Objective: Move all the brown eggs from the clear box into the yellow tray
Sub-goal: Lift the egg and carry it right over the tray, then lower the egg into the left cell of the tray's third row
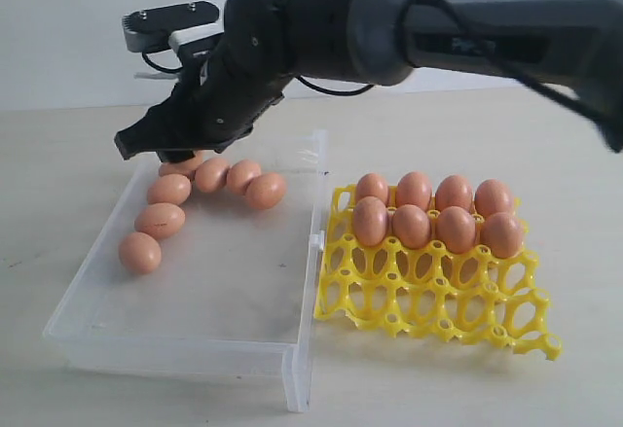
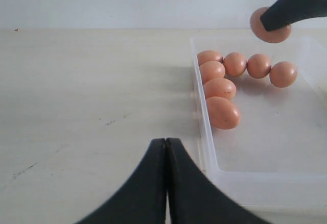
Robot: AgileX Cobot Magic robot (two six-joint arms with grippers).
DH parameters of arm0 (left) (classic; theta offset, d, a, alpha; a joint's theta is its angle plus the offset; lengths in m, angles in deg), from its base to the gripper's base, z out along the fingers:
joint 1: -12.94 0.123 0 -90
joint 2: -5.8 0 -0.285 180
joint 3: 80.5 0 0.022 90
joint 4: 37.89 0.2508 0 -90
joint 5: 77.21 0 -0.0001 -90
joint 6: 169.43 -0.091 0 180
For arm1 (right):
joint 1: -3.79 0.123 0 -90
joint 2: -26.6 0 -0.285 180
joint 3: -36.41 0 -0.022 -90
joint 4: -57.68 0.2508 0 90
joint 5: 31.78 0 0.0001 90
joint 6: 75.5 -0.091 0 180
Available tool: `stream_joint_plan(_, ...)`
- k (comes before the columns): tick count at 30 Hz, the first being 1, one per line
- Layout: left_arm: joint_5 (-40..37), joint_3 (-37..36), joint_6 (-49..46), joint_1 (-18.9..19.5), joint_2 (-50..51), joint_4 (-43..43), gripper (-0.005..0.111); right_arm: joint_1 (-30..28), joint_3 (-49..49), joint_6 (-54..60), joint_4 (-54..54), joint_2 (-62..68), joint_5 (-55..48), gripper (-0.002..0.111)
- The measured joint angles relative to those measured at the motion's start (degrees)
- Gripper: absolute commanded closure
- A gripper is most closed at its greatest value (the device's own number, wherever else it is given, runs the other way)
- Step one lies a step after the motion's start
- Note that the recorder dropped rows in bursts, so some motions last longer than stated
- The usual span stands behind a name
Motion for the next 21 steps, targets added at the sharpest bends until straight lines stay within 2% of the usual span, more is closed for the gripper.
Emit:
stream_joint_plan(7, 0.00, 0.00, 0.00, 0.00, 0.00, 0.00, 0.107, 0.12, -25.99, 0.00, -1.13, -16.80, 15.49, 0.108)
stream_joint_plan(13, 0.00, 0.00, 0.00, 0.00, 0.00, 0.00, 0.107, -2.69, -40.25, -0.20, -1.77, -28.88, 21.05, 0.108)
stream_joint_plan(17, 0.00, 0.00, 0.00, 0.00, 0.00, 0.00, 0.107, -7.89, -50.36, -0.35, 0.24, -30.27, 28.59, 0.108)
stream_joint_plan(21, 0.00, 0.00, 0.00, 0.00, 0.00, 0.00, 0.107, -9.51, -56.14, -0.35, 4.02, -30.12, 35.25, 0.108)
